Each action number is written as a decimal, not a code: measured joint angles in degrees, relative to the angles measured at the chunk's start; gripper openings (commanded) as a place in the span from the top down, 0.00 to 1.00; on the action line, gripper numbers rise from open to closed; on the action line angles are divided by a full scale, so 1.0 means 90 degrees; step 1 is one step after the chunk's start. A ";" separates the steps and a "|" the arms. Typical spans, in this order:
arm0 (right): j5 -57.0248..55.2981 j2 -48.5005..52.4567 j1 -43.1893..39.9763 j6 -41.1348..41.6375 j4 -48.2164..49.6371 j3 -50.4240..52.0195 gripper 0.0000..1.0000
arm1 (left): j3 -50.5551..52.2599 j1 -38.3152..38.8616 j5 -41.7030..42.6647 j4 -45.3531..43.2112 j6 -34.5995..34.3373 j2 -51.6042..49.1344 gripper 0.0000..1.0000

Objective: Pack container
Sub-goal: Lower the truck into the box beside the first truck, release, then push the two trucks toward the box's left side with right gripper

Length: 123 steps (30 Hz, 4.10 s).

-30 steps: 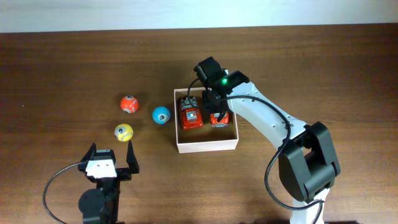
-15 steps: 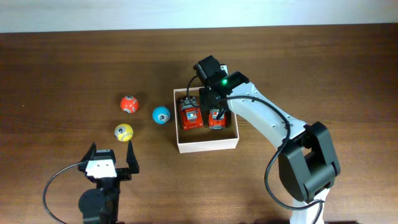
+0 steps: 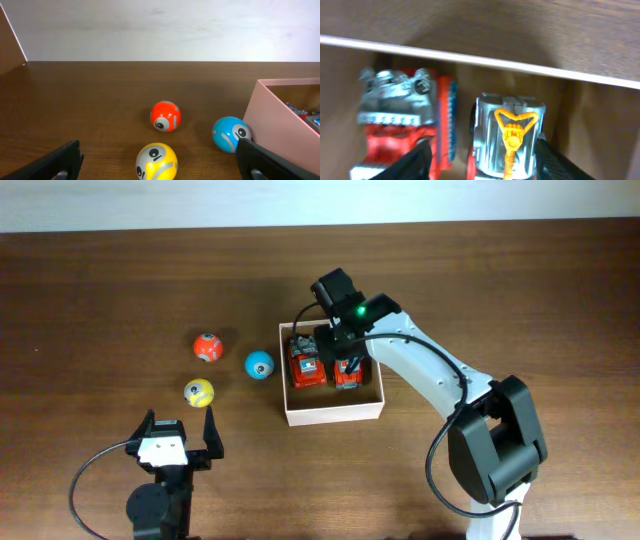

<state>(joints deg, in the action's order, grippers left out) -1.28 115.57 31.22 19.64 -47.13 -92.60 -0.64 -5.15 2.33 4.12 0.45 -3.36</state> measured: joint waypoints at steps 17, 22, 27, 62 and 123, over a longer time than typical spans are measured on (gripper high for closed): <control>0.0442 0.0000 0.0000 -0.0352 -0.0588 -0.0476 0.47 | 0.0000 0.0000 0.0000 0.0002 0.0002 0.0000 0.01; 0.0733 0.0000 0.0000 -0.0357 -0.1025 -0.0476 0.48 | 0.0000 0.0000 0.0000 0.0002 0.0002 0.0000 0.01; 0.0899 0.0000 0.0000 -0.0355 -0.1248 -0.0476 0.48 | 0.0000 0.0000 0.0000 0.0002 0.0002 0.0000 0.01; 0.0631 0.0041 0.0787 0.0544 -0.2399 -0.0743 0.50 | 0.0000 0.0000 0.0000 0.0002 0.0002 0.0000 0.01; -0.0262 0.0510 0.0731 0.1246 -0.0843 -0.0175 0.49 | 0.0000 0.0000 0.0000 0.0000 0.0002 0.0000 0.01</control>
<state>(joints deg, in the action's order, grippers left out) -3.64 120.16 37.80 30.85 -54.72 -94.17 -0.64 -5.15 2.33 4.12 0.47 -3.36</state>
